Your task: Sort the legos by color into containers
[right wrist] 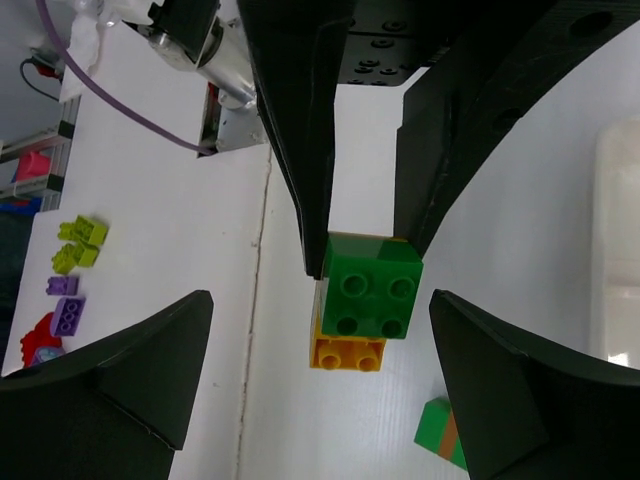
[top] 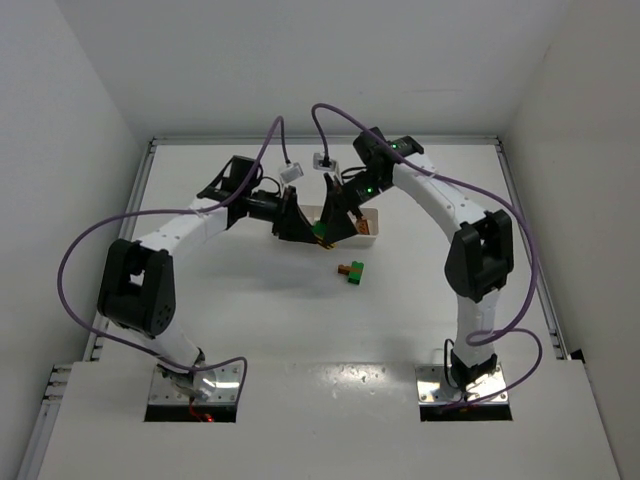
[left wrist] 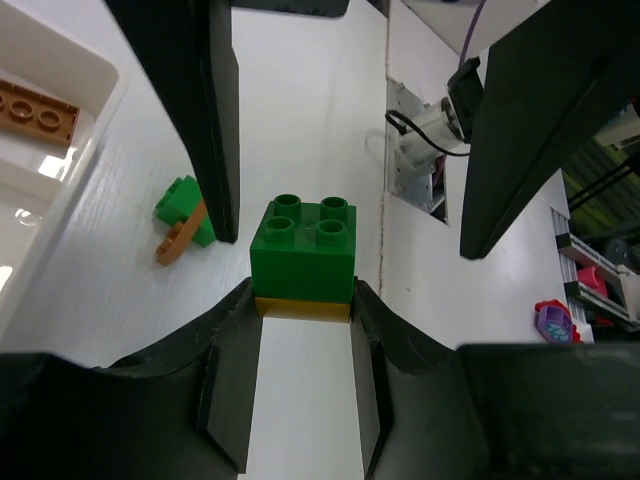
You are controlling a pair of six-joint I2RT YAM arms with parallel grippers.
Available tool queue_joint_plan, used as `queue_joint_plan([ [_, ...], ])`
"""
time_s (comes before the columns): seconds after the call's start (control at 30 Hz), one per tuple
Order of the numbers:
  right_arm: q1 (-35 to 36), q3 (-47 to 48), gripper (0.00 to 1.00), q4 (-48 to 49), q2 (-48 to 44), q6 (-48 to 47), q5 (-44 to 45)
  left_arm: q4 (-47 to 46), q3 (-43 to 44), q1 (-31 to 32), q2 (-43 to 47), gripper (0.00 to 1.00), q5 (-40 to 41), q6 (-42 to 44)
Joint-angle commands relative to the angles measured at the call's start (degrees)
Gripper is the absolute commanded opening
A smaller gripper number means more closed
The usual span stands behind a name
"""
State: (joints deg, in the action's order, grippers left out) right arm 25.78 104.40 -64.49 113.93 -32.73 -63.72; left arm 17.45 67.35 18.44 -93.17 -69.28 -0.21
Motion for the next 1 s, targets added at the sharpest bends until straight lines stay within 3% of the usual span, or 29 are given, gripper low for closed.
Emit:
queue_joint_plan([
  [0.0,0.59,1.51,0.90,0.85,0.67,0.21,-0.44,-1.81,3.13,1.33,-0.44,0.00,-2.53,2.14],
  [0.23,0.59,1.51,0.88,3.40,1.73,3.19,-1.58,-1.29,3.14,3.10,-0.44,0.00,-2.53,3.19],
  [0.27,0.59,1.51,0.75,4.10,1.73,3.81,-2.97,-1.28,3.14,3.10,-0.44,0.00,-2.53,3.20],
  [0.37,0.59,1.51,0.52,4.64,1.73,5.39,-2.99,-1.28,2.61,3.62,-0.44,0.00,-2.00,3.72],
  [0.47,-0.02,0.99,0.35,4.64,2.26,6.01,-2.99,-1.28,2.61,3.62,0.09,0.00,-0.95,3.72],
  [0.5,-0.03,0.37,0.20,4.64,1.65,6.01,-2.38,-1.28,2.00,3.10,0.61,0.00,-0.95,4.25],
  [0.6,-0.64,-0.42,0.02,3.85,1.03,4.70,-1.15,-0.76,0.77,2.05,0.62,0.00,-0.42,4.25],
  [0.97,-9.68,-1.48,0.00,6.56,-0.02,6.89,0.53,3.37,-7.05,-2.35,6.85,0.00,4.41,8.11],
])
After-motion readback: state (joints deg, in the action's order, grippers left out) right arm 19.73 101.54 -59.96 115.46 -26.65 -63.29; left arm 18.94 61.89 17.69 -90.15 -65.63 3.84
